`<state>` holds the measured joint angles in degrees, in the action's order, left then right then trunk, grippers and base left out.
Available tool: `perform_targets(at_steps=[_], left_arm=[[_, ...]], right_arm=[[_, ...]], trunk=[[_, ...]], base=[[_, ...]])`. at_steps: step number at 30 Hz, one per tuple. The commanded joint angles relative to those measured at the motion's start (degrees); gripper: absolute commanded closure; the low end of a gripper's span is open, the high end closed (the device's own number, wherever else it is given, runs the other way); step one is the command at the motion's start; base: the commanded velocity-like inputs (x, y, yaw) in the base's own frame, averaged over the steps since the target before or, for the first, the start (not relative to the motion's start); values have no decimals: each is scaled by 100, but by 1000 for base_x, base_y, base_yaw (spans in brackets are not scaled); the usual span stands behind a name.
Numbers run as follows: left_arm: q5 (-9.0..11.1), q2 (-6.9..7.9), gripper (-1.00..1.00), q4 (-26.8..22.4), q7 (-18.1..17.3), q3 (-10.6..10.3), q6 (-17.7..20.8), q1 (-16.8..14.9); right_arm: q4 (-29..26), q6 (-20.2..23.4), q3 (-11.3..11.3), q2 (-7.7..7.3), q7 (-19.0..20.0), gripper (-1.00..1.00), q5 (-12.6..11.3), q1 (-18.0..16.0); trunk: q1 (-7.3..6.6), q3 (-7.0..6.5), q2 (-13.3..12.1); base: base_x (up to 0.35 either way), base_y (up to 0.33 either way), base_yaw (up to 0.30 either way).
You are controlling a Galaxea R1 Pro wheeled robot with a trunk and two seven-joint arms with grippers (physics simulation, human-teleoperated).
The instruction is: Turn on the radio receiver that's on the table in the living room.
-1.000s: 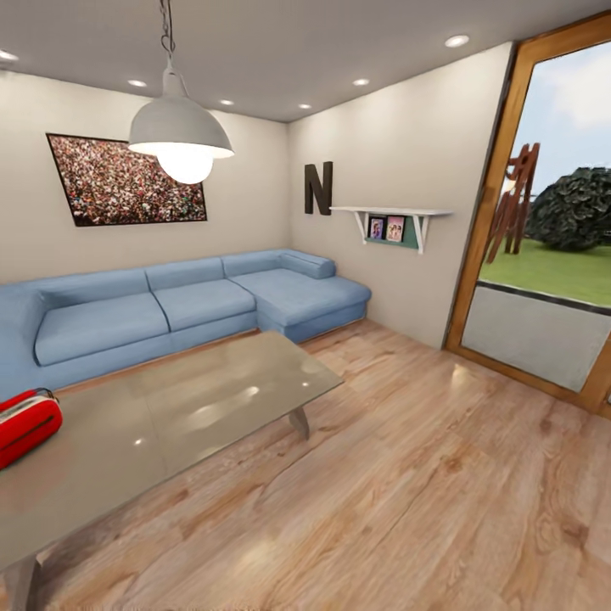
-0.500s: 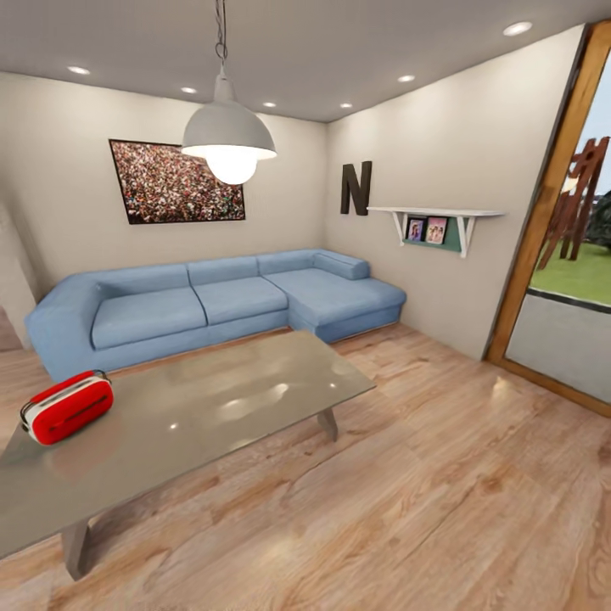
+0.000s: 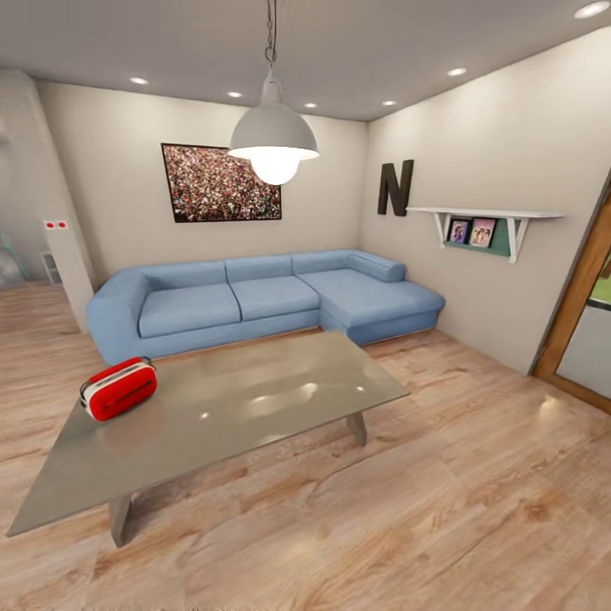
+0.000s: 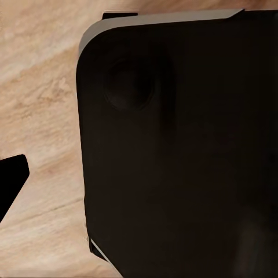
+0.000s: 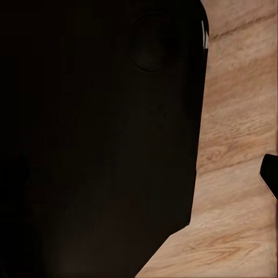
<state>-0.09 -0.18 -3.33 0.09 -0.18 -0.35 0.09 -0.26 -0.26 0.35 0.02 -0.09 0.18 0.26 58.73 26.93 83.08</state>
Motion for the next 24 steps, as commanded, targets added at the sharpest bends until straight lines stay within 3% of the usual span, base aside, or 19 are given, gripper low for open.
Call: perform_targets(at_steps=[1, 24], left_arm=[[0, 0, -100, 0, 0, 0, 0, 0], [0, 0, -100, -1, 0, 0, 0, 0]], right_arm=[[0, 0, 0, -1, 0, -100, 0, 0], [0, 0, 0, -1, 0, -100, 0, 0]], trunk=[[0, 0, 0], [0, 0, 0]], base=[[0, 0, 271], [0, 0, 271]])
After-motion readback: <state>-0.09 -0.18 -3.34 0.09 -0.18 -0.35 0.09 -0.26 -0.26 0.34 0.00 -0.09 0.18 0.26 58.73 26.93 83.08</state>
